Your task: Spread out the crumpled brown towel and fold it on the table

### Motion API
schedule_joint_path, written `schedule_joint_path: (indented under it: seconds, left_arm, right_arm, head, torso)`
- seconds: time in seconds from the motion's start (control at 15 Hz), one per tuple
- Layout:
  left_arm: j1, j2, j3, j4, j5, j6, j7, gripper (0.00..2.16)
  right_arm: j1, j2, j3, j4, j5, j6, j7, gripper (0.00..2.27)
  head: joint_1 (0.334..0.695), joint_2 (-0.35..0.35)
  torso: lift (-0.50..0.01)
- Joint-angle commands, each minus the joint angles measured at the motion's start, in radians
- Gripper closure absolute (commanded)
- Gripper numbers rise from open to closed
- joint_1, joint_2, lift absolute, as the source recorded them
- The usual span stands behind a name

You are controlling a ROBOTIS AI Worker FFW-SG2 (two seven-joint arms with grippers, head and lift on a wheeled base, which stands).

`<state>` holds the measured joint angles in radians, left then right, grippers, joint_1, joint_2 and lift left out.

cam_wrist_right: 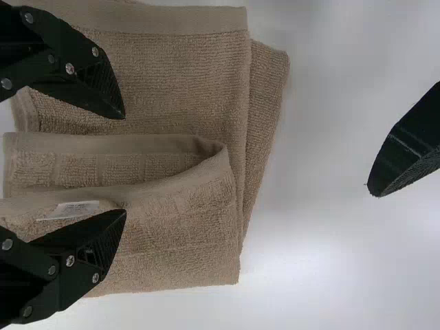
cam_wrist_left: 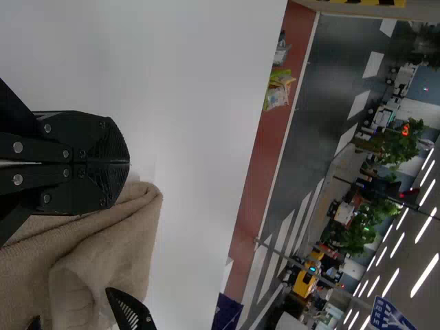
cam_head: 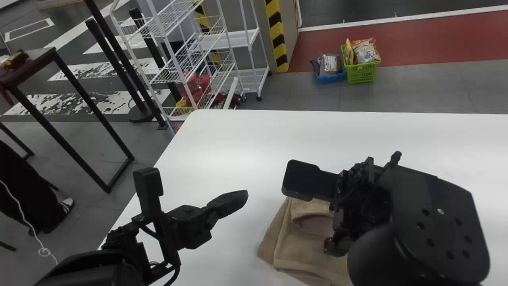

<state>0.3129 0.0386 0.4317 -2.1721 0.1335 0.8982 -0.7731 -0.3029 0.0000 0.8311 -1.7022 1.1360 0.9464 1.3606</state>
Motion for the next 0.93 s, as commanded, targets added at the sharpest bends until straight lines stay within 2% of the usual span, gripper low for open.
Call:
schedule_joint_path:
  seconds: [0.0,0.33,0.4,0.67,0.87]
  left_arm:
    - [-0.002,0.001,0.001,0.0,0.0,0.0,0.0,1.95]
    - [-0.002,0.001,0.001,0.0,-0.002,0.0,-0.003,1.94]
    - [-0.002,0.0,-0.001,0.0,-0.002,0.0,-0.003,1.94]
    - [-0.002,0.001,-0.002,-0.002,-0.002,0.0,-0.003,1.95]
    - [-0.002,0.001,0.001,-0.002,-0.002,0.0,-0.003,1.95]
  right_arm:
    - [0.001,0.001,-0.007,0.007,0.01,-0.021,0.006,0.41]
    - [0.001,0.001,-0.032,0.016,0.021,-0.057,0.0,0.41]
    - [0.001,0.001,-0.033,0.016,0.021,-0.06,-0.008,0.5]
    - [-0.002,0.001,-0.04,0.024,0.016,-0.06,-0.009,0.51]
    - [-0.002,0.001,-0.029,0.023,0.014,-0.042,0.002,0.9]
  head:
    - [0.695,0.35]
    - [0.695,0.35]
    - [0.695,0.35]
    - [0.695,0.35]
    - [0.695,0.35]
  torso:
    - [-0.127]
    - [-0.127]
    - [-0.127]
    - [-0.127]
    - [-0.127]
